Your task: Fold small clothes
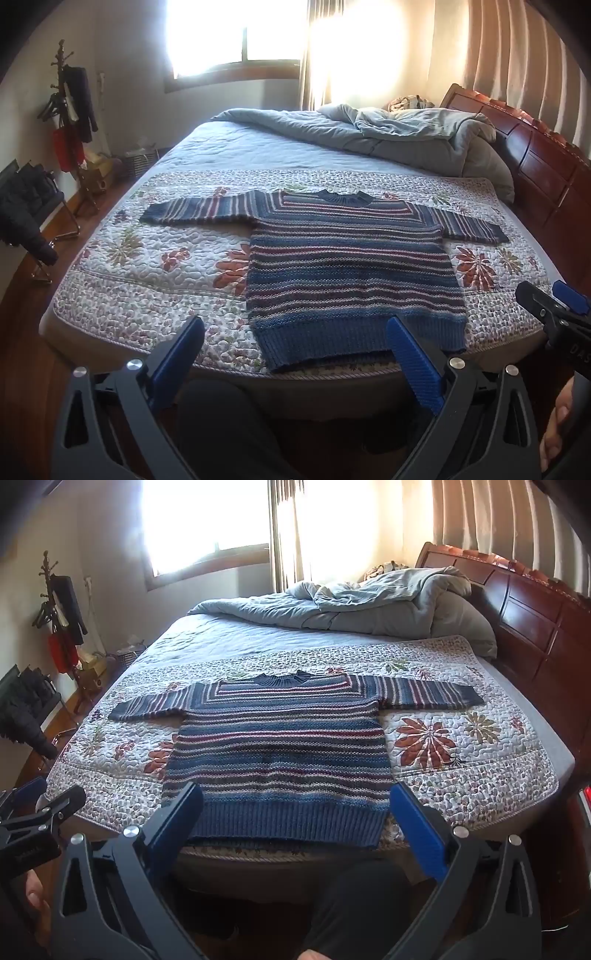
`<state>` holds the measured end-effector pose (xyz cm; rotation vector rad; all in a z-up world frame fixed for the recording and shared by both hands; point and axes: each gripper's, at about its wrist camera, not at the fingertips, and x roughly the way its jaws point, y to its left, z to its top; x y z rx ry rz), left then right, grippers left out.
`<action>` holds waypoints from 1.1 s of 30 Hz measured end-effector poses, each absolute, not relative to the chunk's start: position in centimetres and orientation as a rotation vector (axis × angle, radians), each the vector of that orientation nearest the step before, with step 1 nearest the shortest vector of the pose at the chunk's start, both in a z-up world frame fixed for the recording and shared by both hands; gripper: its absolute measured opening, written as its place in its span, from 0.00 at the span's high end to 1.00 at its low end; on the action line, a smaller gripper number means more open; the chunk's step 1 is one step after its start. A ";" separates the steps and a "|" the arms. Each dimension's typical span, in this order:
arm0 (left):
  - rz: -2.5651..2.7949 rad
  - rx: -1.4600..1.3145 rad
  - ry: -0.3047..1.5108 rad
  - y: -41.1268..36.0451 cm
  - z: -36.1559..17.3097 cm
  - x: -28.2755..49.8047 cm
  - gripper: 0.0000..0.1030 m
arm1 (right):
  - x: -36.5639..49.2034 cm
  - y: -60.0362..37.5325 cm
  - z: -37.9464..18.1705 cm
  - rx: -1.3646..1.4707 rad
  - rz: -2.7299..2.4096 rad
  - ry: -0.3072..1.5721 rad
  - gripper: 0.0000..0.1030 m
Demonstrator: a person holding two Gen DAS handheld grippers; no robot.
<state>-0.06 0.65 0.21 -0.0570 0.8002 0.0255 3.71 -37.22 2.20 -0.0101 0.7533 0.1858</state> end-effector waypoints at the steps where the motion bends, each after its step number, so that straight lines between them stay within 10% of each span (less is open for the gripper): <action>1: 0.026 -0.056 0.801 0.7 0.2 -0.1 0.04 | 3.8 -37.3 1.8 -0.011 0.188 0.755 0.03; 33: 0.039 -0.046 0.781 0.4 1.5 0.2 0.04 | 3.9 -37.3 2.2 -0.017 0.188 0.754 0.03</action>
